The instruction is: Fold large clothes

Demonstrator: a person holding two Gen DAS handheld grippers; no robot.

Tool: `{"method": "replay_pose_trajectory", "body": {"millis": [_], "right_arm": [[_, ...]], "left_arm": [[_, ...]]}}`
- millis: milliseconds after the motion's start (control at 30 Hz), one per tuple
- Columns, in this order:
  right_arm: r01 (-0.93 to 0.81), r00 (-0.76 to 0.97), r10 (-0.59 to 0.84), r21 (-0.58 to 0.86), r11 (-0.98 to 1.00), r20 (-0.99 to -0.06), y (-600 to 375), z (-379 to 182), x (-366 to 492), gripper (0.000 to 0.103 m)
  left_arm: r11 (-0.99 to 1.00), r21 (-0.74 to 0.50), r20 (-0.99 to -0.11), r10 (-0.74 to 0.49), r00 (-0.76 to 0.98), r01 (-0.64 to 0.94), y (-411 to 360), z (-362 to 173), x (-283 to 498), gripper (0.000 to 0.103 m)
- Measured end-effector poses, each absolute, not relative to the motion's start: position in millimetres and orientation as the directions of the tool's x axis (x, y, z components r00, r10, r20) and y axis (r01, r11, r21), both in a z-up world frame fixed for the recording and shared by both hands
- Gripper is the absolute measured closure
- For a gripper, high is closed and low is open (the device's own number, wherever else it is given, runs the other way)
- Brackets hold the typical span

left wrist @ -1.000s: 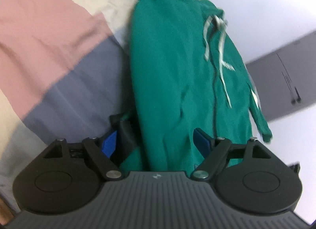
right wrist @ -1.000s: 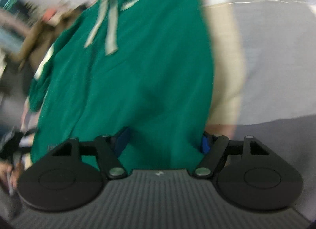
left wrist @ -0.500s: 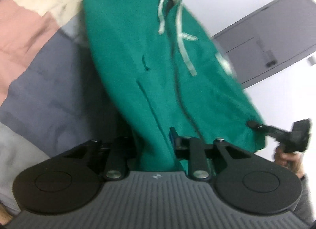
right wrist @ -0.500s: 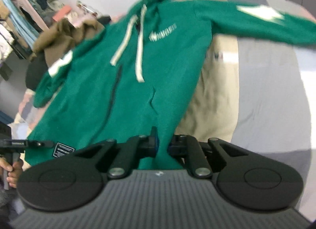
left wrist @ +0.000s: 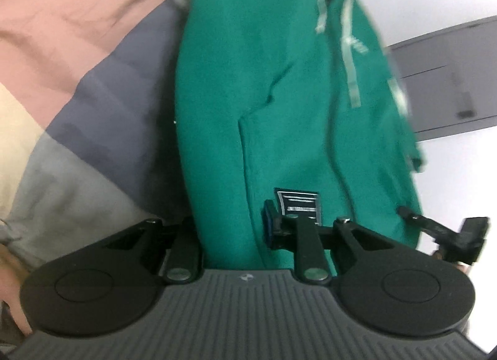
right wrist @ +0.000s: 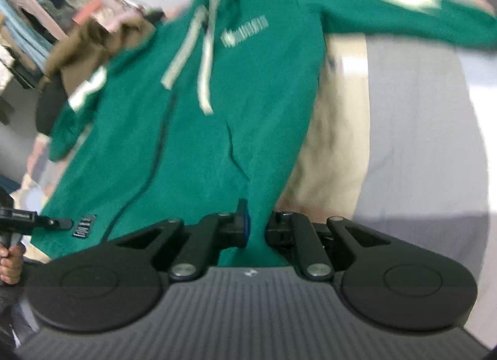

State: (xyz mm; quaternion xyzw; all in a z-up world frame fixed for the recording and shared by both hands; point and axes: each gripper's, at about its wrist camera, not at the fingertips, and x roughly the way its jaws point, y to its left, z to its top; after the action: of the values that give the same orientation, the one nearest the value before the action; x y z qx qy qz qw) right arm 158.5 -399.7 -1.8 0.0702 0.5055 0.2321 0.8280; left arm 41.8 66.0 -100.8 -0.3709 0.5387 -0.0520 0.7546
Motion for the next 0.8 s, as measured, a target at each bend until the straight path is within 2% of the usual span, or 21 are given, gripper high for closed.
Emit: {"method": "replay_pose_trajectory", "body": {"millis": [100,200,267,333,367,400,433,467,500,633,800], "right_arm": [[-0.277,0.341,0.452,0.371,0.886,-0.824,-402.0,-28.6,163.5,0.091],[-0.256,0.323,0.457,0.388,0.885,-0.829,-406.3,-41.2,165.8,0.090],[-0.251,0.321,0.476,0.411,0.876,-0.818,-410.5,-44.2,166.8,0.088],[-0.243,0.329,0.498,0.438,0.866,-0.802,-416.5,-42.4,167.1,0.083],[-0.234,0.334,0.497,0.440,0.867,-0.801,-419.9,-40.9,167.3,0.076],[-0.222,0.343,0.493,0.441,0.869,-0.800,-425.4,-39.2,167.6,0.061],[-0.207,0.353,0.496,0.451,0.868,-0.793,-431.6,-37.0,168.2,0.051],[-0.193,0.368,0.508,0.470,0.861,-0.779,-438.4,-34.5,168.5,0.035],[-0.181,0.393,0.526,0.497,0.849,-0.754,-449.6,-31.7,170.9,0.030],[-0.127,0.507,0.505,0.519,0.845,-0.698,-482.7,-27.3,188.7,0.031],[0.051,0.703,0.353,0.539,0.841,-0.617,-531.7,-40.5,234.3,0.031]], "left_arm": [[0.770,-0.542,-0.826,-0.414,0.384,-0.337,60.5,-108.2,45.2,0.070],[0.785,-0.526,-0.832,-0.393,0.392,-0.329,58.9,-103.5,43.4,0.064],[0.804,-0.499,-0.842,-0.363,0.398,-0.324,63.1,-96.5,38.0,0.053],[0.829,-0.460,-0.855,-0.317,0.411,-0.318,66.2,-82.5,27.4,0.036],[0.833,-0.452,-0.852,-0.298,0.431,-0.318,64.7,-76.4,23.8,0.033],[0.834,-0.450,-0.846,-0.283,0.453,-0.319,67.3,-67.3,17.6,0.030],[0.834,-0.451,-0.836,-0.270,0.477,-0.318,69.6,-59.8,13.9,0.027],[0.838,-0.446,-0.827,-0.253,0.502,-0.313,71.9,-51.0,11.3,0.027],[0.848,-0.431,-0.821,-0.228,0.523,-0.307,71.5,-43.8,10.2,0.026],[0.896,-0.348,-0.796,-0.126,0.592,-0.277,49.4,-26.0,29.3,0.026],[0.945,-0.248,-0.746,-0.048,0.664,-0.211,6.1,-15.1,62.5,0.026]]}}
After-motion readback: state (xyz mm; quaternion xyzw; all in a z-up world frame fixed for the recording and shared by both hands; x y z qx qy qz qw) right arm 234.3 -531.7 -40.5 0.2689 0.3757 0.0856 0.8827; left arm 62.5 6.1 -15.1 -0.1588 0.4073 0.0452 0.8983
